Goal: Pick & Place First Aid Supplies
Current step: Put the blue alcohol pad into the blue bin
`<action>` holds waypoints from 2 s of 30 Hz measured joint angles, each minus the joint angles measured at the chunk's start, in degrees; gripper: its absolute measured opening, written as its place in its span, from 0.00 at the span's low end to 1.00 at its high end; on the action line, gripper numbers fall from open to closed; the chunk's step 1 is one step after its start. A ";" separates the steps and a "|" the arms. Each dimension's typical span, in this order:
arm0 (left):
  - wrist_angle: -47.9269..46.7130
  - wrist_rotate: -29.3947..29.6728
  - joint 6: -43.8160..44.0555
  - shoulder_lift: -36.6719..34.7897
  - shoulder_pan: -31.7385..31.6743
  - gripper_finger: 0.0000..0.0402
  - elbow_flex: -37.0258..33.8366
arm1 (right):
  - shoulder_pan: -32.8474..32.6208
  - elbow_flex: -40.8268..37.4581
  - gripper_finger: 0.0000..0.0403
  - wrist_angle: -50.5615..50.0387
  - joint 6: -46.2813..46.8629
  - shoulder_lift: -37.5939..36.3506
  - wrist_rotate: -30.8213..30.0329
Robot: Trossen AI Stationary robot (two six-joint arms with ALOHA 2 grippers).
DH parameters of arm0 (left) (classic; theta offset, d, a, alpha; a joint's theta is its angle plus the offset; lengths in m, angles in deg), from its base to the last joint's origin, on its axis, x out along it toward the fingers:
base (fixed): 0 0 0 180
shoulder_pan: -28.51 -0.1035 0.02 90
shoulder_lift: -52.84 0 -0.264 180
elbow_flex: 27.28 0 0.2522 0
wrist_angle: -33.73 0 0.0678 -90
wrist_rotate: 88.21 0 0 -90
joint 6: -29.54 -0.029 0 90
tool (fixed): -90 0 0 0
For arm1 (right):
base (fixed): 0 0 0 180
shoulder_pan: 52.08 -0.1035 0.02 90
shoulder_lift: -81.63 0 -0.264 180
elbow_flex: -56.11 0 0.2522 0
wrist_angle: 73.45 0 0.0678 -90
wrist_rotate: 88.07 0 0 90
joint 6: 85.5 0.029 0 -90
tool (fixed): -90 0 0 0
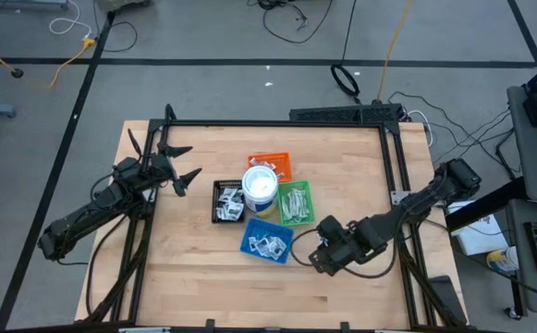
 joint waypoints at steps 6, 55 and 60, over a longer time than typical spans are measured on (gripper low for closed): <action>-0.01 0.00 0.00 0.00 0.00 0.99 0.01 | -2.16 -4.69 0.34 1.12 4.59 0.33 0.08; 0.00 0.00 0.01 0.00 0.00 0.99 0.01 | -2.60 -8.24 0.00 11.29 5.89 12.09 5.22; 0.00 0.00 0.01 0.00 0.00 0.99 0.00 | -2.47 -3.94 0.00 3.87 5.78 9.51 5.05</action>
